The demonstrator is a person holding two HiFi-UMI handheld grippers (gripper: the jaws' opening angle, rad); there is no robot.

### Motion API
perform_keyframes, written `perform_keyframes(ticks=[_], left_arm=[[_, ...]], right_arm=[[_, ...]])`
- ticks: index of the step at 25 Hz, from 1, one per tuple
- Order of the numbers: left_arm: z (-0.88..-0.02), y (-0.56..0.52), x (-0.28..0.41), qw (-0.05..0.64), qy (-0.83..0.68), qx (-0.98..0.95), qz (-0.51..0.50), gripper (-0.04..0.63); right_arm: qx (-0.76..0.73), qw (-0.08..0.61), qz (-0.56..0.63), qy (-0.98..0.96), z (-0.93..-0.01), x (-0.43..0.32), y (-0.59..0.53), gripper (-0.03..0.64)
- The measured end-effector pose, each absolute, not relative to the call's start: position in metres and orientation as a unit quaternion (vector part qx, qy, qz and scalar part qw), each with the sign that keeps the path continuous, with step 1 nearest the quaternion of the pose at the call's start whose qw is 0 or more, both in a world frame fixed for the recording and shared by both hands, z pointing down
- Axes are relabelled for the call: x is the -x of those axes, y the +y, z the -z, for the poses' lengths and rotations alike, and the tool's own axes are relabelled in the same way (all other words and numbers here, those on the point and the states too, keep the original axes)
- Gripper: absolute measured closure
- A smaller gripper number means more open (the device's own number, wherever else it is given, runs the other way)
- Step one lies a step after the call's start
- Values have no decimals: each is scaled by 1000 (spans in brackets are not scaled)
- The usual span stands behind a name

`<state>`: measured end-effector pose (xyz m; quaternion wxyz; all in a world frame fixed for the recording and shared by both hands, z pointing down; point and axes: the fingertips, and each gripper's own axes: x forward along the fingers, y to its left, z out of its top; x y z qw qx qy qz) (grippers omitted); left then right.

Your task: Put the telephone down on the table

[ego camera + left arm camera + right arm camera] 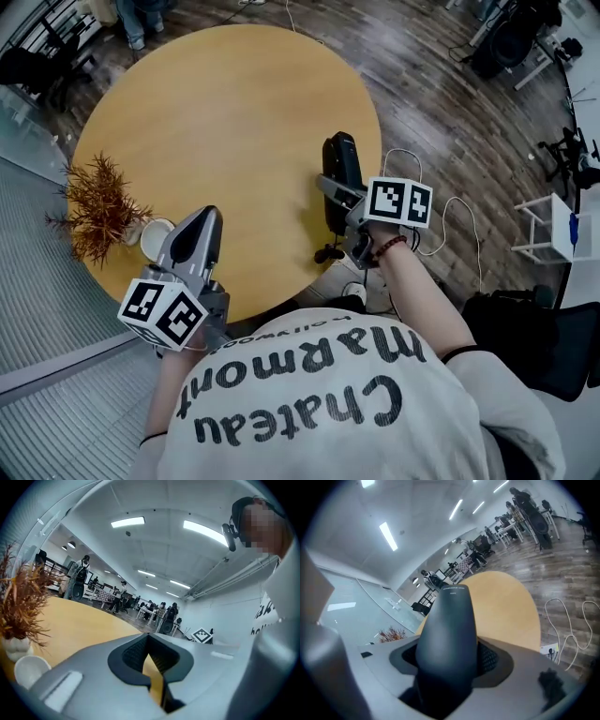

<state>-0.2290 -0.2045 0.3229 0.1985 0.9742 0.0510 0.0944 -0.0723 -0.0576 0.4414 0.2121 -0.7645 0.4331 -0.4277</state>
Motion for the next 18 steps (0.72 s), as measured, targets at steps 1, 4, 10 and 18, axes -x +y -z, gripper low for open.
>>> perform_keyframes(ticks=[1,4,10,18], left_arm=[[-321,-190,217,198,56,-974,-94,589],[-316,-140,182,203,65,-973,-93,589],[-309,-41,114,198,86,-973,-78,589],[-316,41,62,204,88,-973,-66,589]], right_arm=[[764,220,419,439,-432,64,-43,310],[761,228,397,459,-407,41,1,310],[748,255,350,504,-360,-5,85,310],[748,258,313,525,-338,-58,174,310]])
